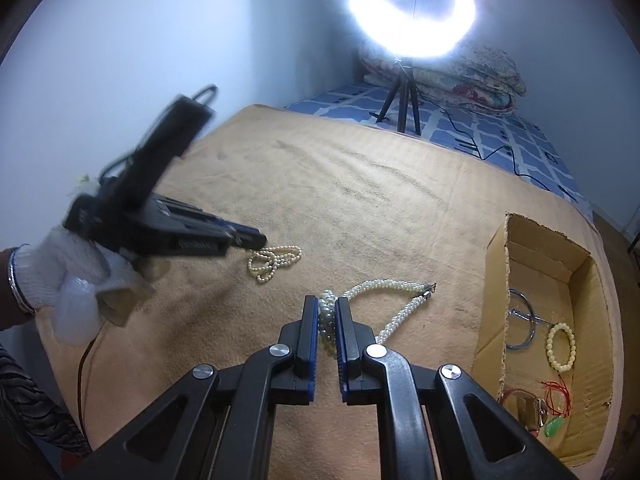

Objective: Organize jewelry
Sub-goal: 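Lift and carry both pearl necklaces over the cardboard box with both tools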

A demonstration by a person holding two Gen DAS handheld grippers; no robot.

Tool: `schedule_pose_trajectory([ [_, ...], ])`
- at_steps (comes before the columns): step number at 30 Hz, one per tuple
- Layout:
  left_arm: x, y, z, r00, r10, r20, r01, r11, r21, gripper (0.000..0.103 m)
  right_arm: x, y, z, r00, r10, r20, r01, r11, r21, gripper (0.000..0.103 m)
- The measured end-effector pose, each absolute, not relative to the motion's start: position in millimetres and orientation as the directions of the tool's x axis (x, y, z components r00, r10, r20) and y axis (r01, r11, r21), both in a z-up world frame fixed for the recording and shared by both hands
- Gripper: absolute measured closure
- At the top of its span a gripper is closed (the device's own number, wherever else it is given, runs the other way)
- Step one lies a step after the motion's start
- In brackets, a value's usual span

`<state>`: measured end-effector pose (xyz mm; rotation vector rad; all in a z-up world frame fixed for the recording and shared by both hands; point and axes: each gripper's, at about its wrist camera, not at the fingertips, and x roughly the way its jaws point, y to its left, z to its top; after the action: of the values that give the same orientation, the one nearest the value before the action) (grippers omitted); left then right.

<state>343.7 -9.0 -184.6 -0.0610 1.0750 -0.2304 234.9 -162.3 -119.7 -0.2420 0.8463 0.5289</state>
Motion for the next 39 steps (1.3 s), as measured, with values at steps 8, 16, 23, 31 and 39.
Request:
schedule_pose_trajectory([
  [8, 349, -29, -209, 0.443, -0.133, -0.887, 0.167, 0.984, -0.064, 0.057, 234, -170, -117, 0.553, 0.344, -0.759, -0.523, 0.852, 0.005, 0.097],
  [16, 348, -26, -208, 0.468, -0.12, -0.875, 0.166, 0.985, -0.047, 0.095, 233, -176, -106, 0.573, 0.349, -0.741, -0.508, 0.861, 0.013, 0.097],
  [23, 336, -13, -182, 0.492, -0.162, -0.855, 0.145, 0.984, -0.103, 0.097, 229, -180, -88, 0.601, 0.369, -0.709, -0.504, 0.863, 0.022, 0.097],
  [31, 322, -6, -129, 0.564, -0.221, -0.796, 0.148, 0.975, -0.165, 0.097, 219, -198, -53, 0.651, 0.399, -0.645, -0.482, 0.875, 0.056, 0.097],
  [39, 307, -26, -90, 0.603, -0.283, -0.746, 0.203, 0.959, -0.2, 0.097, 209, -231, -20, 0.711, 0.405, -0.575, -0.435, 0.896, 0.092, 0.097],
])
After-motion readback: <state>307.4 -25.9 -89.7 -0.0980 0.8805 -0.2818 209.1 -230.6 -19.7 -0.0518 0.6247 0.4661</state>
